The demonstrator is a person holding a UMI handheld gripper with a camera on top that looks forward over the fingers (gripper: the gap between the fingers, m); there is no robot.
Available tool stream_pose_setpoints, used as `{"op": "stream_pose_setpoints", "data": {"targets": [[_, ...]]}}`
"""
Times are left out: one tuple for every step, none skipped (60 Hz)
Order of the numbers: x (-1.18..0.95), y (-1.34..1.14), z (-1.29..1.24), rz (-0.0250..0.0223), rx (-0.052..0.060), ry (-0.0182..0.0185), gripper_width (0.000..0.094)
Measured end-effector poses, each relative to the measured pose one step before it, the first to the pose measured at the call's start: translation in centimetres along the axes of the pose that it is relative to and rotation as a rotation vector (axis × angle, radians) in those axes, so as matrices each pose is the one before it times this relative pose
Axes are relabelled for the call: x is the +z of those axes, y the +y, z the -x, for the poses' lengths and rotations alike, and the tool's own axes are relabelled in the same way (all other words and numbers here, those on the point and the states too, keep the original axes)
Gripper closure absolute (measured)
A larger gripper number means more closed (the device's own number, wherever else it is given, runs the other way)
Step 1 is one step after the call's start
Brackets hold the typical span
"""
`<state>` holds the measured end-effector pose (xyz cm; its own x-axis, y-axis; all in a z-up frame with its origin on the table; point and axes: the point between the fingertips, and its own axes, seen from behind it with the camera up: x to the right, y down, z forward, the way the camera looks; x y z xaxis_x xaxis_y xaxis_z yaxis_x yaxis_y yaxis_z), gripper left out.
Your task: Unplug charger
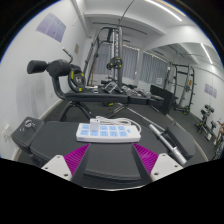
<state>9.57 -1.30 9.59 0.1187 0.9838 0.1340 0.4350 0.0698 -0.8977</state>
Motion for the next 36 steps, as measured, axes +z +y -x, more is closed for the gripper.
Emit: {"op": "stream_pose_setpoints", "data": {"targets": [[0.262,-0.066,0.504,-0.00336,0.0024,-0.01324,0.0081],[0.390,-0.086,0.572,-0.00345,0.0047,-0.01423,0.0081],[0.263,-0.080,0.539,-0.00213,0.0076,-0.01683,0.0081],[0.250,0.022,0.469,-0.00131,0.0081,-0.01837,0.0083],[0.291,-0.032,0.511,-0.00035,0.0084,-0.01792,0.0083],[0.307,-0.032,0.482,-0.00021,0.0085,-0.01608,0.0083],[0.294,-0.026,0.394,0.00025,0.0082,-0.01357,0.0081],[0.370,0.046,0.434,-0.00063,0.0069,-0.01004,0.0082],[0.375,-0.004,0.234,-0.00007,0.0056,-0.00835,0.0082],[0.320,-0.028,0.153,-0.00220,0.0036,-0.00700,0.0082],[0.346,-0.060,0.166,-0.00349,0.0019,-0.00612,0.0082],[0.373,-0.090,0.169,-0.00415,-0.0001,-0.00646,0.0083],[0.371,-0.087,0.165,-0.00384,-0.0002,-0.00616,0.0082],[0.367,-0.077,0.150,-0.00329,0.0000,-0.00479,0.0081],[0.378,-0.075,0.113,-0.00247,0.0016,-0.00328,0.0081],[0.468,-0.053,0.120,-0.00278,0.0008,-0.00274,0.0080],[0.480,-0.017,0.155,-0.00359,0.0013,-0.00426,0.0079],[0.445,-0.057,0.162,-0.00321,0.0006,-0.00494,0.0080],[0.419,-0.097,0.114,-0.00381,0.0014,-0.00397,0.0081],[0.430,-0.081,0.099,-0.00417,0.0020,-0.00257,0.0080],[0.446,-0.071,0.064,-0.00277,0.0022,-0.00140,0.0079],[0.475,-0.036,0.081,-0.00111,0.0018,-0.00136,0.0080],[0.497,-0.038,0.085,-0.00037,0.0010,-0.00216,0.0079],[0.466,-0.046,0.074,-0.00073,0.0004,-0.00270,0.0080],[0.493,-0.113,-0.082,-0.00150,-0.0001,-0.00311,0.0080],[0.535,-0.036,0.090,-0.00085,-0.0010,-0.00063,0.0080],[0.537,-0.006,0.012,-0.00004,-0.0013,-0.00032,0.0081],[0.530,-0.034,0.031,-0.00011,-0.0012,-0.00032,0.0079],[0.525,-0.033,0.028,-0.00037,-0.0014,-0.00078,0.0078],[0.542,-0.018,-0.002,0.00018,-0.0011,0.00006,0.0078],[0.526,0.014,-0.036,0.00161,-0.0005,0.00160,0.0078],[0.547,0.034,-0.038,0.00249,-0.0005,0.00177,0.0078],[0.562,0.001,0.002,0.00161,-0.0003,0.00078,0.0077],[0.559,0.000,0.004,0.00077,0.0006,0.00017,0.0077],[0.526,-0.017,-0.002,0.00113,0.0006,0.00039,0.0076],[0.548,-0.006,-0.011,0.00133,-0.0004,0.00086,0.0076]]}}
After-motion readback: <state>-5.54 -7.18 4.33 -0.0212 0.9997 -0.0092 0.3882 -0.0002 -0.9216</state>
